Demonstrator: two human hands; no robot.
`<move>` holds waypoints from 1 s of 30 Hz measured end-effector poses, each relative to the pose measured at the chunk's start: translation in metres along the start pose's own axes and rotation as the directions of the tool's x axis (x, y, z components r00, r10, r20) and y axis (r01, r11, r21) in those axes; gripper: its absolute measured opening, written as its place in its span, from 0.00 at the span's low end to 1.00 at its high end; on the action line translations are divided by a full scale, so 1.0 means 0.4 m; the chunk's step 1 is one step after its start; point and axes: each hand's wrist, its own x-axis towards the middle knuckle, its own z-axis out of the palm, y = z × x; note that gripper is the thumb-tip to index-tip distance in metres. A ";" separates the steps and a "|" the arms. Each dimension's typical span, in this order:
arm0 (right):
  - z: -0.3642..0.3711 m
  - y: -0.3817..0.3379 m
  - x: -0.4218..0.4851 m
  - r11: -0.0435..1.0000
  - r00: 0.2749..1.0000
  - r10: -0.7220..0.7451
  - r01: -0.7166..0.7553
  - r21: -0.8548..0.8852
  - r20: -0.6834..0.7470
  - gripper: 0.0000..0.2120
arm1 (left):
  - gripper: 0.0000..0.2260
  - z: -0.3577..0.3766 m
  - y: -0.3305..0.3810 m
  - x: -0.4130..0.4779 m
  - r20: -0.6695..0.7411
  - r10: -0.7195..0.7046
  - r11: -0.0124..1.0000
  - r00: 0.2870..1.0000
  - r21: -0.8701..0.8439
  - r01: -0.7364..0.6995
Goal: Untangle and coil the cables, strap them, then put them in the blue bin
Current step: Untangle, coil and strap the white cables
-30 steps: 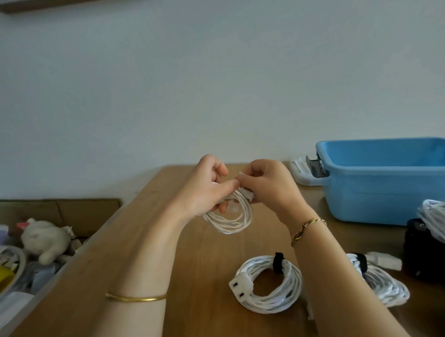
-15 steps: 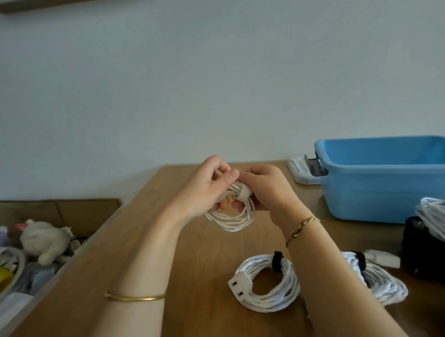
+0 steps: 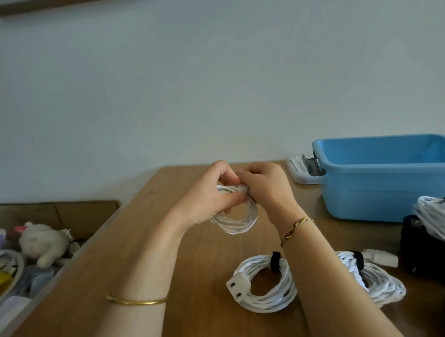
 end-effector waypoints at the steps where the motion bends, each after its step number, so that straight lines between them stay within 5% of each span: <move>1: 0.001 0.000 -0.001 1.000 1.000 -0.006 0.006 -0.002 0.001 0.11 | 0.11 0.001 -0.001 -0.001 0.001 0.001 1.000 1.000 0.005 -0.001; 16: -0.003 0.028 0.018 0.988 0.995 0.077 -0.069 0.138 -0.055 0.13 | 0.07 0.007 -0.005 0.003 0.023 0.059 0.998 0.998 0.010 -0.059; 30: 0.001 0.027 0.009 0.996 0.993 -0.012 0.022 0.088 -0.114 0.10 | 0.08 0.009 -0.008 0.003 -0.042 0.059 0.997 0.997 0.046 -0.057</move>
